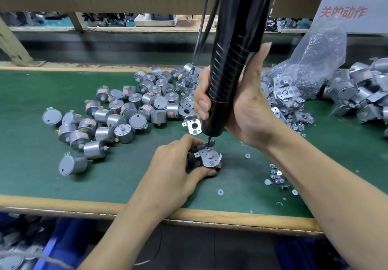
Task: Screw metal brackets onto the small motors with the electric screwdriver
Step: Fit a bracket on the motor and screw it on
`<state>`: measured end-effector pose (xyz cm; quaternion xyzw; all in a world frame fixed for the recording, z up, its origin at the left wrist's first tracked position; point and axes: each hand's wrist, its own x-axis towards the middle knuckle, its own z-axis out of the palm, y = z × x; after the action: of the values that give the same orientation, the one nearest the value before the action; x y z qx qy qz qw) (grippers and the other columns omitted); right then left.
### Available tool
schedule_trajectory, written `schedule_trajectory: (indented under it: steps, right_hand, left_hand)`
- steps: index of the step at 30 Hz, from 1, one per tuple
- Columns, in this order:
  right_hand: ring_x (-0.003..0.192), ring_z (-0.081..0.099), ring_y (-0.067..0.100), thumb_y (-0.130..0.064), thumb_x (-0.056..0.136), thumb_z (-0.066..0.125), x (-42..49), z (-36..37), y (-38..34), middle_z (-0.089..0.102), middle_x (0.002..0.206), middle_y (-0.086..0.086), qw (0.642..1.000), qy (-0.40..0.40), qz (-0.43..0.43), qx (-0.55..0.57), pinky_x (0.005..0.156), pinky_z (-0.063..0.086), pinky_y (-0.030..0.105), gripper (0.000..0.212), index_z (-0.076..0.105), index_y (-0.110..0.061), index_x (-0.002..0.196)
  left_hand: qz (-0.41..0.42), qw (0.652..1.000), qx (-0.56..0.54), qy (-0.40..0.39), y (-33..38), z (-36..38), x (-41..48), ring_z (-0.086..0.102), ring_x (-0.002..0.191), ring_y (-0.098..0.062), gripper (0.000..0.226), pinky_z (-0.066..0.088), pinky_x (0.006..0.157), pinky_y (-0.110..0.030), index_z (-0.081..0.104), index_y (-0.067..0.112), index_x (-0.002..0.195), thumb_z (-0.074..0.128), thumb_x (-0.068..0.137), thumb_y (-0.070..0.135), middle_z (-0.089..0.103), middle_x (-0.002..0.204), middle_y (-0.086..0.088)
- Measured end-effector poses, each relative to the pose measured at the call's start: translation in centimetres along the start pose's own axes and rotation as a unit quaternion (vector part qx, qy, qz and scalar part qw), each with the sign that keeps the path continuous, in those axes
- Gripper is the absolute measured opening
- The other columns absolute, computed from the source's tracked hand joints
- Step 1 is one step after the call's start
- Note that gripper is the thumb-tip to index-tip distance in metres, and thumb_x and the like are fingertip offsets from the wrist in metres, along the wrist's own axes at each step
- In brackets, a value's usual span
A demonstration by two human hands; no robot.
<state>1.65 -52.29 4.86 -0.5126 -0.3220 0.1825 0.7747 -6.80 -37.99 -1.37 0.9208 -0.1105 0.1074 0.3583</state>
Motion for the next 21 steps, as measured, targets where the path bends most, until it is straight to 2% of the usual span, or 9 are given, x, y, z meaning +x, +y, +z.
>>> schedule_trajectory:
  steps: [4,7,9,11,13,15,17,19,21]
  right_hand:
    - [0.053,0.050,0.016,-0.075,0.081,-0.010,0.1,0.1,0.2,0.053,0.058,0.000,1.000,-0.010,-0.013,-0.006,0.060,0.048,0.025,0.090,0.059,-0.019,0.072]
    - [0.052,0.049,0.016,-0.088,0.074,0.010,0.1,0.4,0.4,0.052,0.057,-0.001,0.999,-0.014,-0.028,-0.022,0.059,0.047,0.025,0.084,0.058,-0.020,0.071]
    - [0.051,0.047,0.016,-0.090,0.073,0.011,0.1,0.6,0.4,0.051,0.056,-0.001,0.999,-0.010,-0.020,-0.023,0.058,0.046,0.025,0.084,0.058,-0.021,0.071]
    - [0.050,0.046,0.016,-0.088,0.076,0.010,0.1,0.7,0.4,0.050,0.056,0.000,1.000,-0.002,-0.015,-0.024,0.057,0.046,0.025,0.082,0.057,-0.021,0.070]
    - [0.049,0.045,0.016,-0.084,0.082,0.001,0.1,0.8,0.4,0.048,0.054,0.000,1.000,0.007,-0.009,-0.021,0.055,0.045,0.025,0.085,0.055,-0.019,0.070]
    - [0.047,0.044,0.016,-0.084,0.080,0.006,0.1,0.9,0.4,0.047,0.053,0.000,0.999,0.013,-0.017,-0.028,0.055,0.044,0.025,0.082,0.054,-0.018,0.071]
    - [0.046,0.044,0.017,-0.085,0.078,0.012,0.2,1.1,0.6,0.047,0.053,0.000,0.999,0.018,-0.019,-0.032,0.054,0.043,0.025,0.080,0.054,-0.018,0.070]
    - [0.045,0.043,0.017,-0.082,0.084,0.000,0.3,1.2,0.7,0.047,0.052,0.001,0.999,0.028,-0.007,-0.029,0.052,0.042,0.025,0.085,0.055,-0.018,0.068]
    - [0.044,0.041,0.017,-0.071,0.087,-0.003,0.4,1.2,0.9,0.046,0.051,0.001,0.999,0.038,-0.005,-0.028,0.051,0.041,0.025,0.082,0.056,-0.019,0.067]
  left_hand:
    - [-0.002,1.000,0.003,-0.004,-0.1,0.1,0.0,0.049,0.072,0.007,0.040,0.033,0.063,-0.006,0.062,0.029,0.104,0.084,0.073,0.039,0.046,0.066,0.021]
    - [-0.005,1.000,0.001,-0.007,-0.2,0.2,0.1,0.049,0.073,0.006,0.040,0.034,0.064,-0.008,0.061,0.031,0.105,0.083,0.073,0.040,0.052,0.072,0.020]
    - [-0.007,1.000,0.004,-0.009,-0.3,0.3,0.1,0.049,0.074,0.004,0.041,0.035,0.066,-0.010,0.060,0.032,0.107,0.083,0.074,0.041,0.057,0.078,0.018]
    - [-0.008,1.000,0.010,-0.012,-0.3,0.3,0.1,0.050,0.075,0.000,0.043,0.037,0.067,-0.014,0.058,0.033,0.109,0.081,0.075,0.043,0.062,0.087,0.015]
    - [-0.009,1.000,0.014,-0.011,-0.4,0.4,0.1,0.052,0.077,-0.004,0.043,0.040,0.069,-0.020,0.058,0.035,0.110,0.081,0.075,0.044,0.065,0.094,0.014]
    - [-0.010,1.000,0.016,-0.008,-0.4,0.4,0.1,0.054,0.082,-0.006,0.044,0.043,0.073,-0.026,0.057,0.036,0.111,0.081,0.075,0.044,0.065,0.098,0.012]
    - [-0.009,1.000,0.017,-0.006,-0.4,0.4,0.1,0.057,0.088,-0.008,0.044,0.043,0.076,-0.026,0.056,0.038,0.111,0.081,0.075,0.044,0.065,0.100,0.012]
    - [-0.007,1.000,0.019,-0.005,-0.4,0.5,0.1,0.057,0.091,-0.010,0.045,0.040,0.075,-0.025,0.055,0.038,0.112,0.080,0.076,0.045,0.065,0.101,0.011]
    - [-0.005,1.000,0.019,-0.005,-0.5,0.5,0.1,0.057,0.091,-0.011,0.045,0.039,0.074,-0.025,0.056,0.037,0.114,0.080,0.076,0.044,0.065,0.101,0.011]
